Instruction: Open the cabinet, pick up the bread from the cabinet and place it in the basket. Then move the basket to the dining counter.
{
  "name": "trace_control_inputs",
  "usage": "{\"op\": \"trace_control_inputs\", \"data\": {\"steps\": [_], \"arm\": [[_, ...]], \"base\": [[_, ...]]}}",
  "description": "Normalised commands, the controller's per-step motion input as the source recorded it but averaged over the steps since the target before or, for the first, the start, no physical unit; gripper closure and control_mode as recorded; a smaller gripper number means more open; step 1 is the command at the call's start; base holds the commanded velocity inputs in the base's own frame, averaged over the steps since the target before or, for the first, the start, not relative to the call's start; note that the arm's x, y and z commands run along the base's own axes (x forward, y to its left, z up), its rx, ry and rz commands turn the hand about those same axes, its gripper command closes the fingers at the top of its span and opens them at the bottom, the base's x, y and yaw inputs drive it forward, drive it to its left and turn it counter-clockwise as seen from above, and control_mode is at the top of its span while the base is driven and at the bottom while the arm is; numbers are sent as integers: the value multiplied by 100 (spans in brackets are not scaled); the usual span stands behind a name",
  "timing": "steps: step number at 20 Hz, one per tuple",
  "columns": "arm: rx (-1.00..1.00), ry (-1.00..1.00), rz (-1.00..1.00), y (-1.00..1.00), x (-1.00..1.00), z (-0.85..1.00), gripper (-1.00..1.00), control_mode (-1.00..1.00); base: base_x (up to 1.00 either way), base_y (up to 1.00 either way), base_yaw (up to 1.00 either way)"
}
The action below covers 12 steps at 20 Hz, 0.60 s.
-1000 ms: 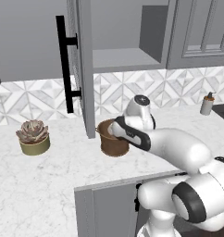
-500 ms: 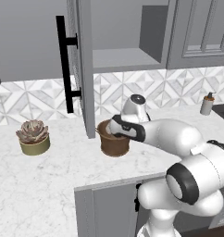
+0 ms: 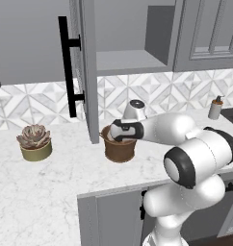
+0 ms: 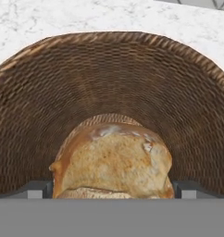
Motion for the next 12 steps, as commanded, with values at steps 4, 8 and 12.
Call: {"op": "trace_control_inputs", "data": {"steps": [4, 8, 12], "arm": [[0, 0, 0, 0, 0, -4, -100, -100], [0, 0, 0, 0, -7, 2, -100, -100], [0, -3, -3, 0, -10, 29, -100, -100]], "base": [[0, 0, 0], [0, 0, 0], [0, 0, 0]]}}
